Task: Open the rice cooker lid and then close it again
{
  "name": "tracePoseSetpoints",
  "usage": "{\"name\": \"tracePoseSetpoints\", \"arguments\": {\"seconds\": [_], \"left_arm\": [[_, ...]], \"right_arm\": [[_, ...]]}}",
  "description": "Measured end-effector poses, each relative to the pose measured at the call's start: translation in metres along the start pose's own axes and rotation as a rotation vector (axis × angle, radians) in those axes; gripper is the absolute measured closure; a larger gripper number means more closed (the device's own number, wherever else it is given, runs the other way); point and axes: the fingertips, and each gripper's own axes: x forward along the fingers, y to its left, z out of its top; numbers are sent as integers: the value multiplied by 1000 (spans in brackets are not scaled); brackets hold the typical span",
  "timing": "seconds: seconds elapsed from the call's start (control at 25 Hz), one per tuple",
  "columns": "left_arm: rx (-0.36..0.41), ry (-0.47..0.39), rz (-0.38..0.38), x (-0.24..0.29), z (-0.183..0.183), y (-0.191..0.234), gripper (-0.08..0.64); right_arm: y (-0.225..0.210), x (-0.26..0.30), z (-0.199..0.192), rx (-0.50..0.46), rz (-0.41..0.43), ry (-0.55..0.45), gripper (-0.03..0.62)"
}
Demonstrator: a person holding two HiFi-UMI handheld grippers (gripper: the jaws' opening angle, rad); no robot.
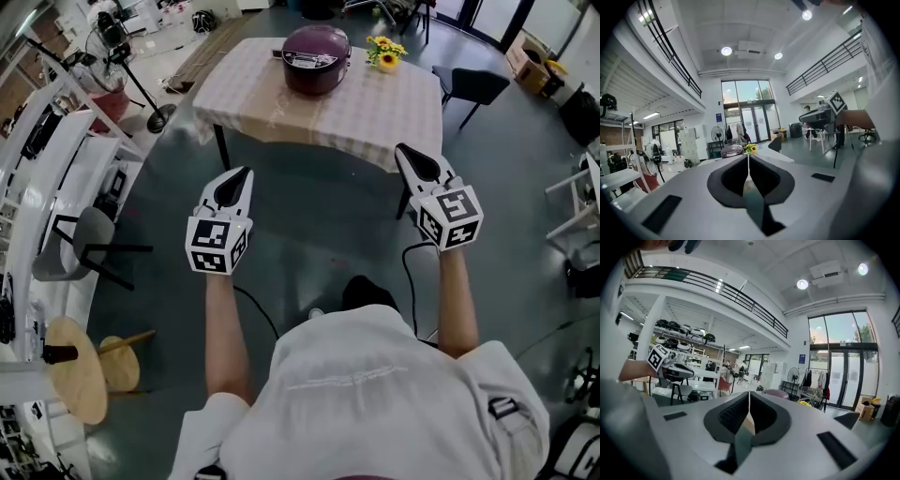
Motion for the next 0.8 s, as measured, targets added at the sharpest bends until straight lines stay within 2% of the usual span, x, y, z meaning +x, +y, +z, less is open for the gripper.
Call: {"name": "tracePoseSetpoints", "arguments": {"seconds": [0.08, 0.2, 0.28, 0.32, 0.6, 0.8], "left_arm": [[-10, -1, 3, -8, -5, 5, 537], [-16, -9, 21, -18, -9, 13, 460], [-21, -15, 27, -23, -10, 17, 457], [-26, -17, 29, -25, -12, 19, 457], [-37, -16, 41, -22, -14, 31, 457], [-42, 4, 32, 3, -21, 43, 457]], "right_arm": [[8, -2, -4, -15, 4, 16, 565], [10, -5, -3, -15, 7, 20, 547], [12, -2, 3, -10, 10, 13, 474], [13, 0, 5, -12, 11, 11, 465], [16, 22, 4, -47, 1, 34, 454], [0, 49, -8, -15, -19, 46, 447]]}}
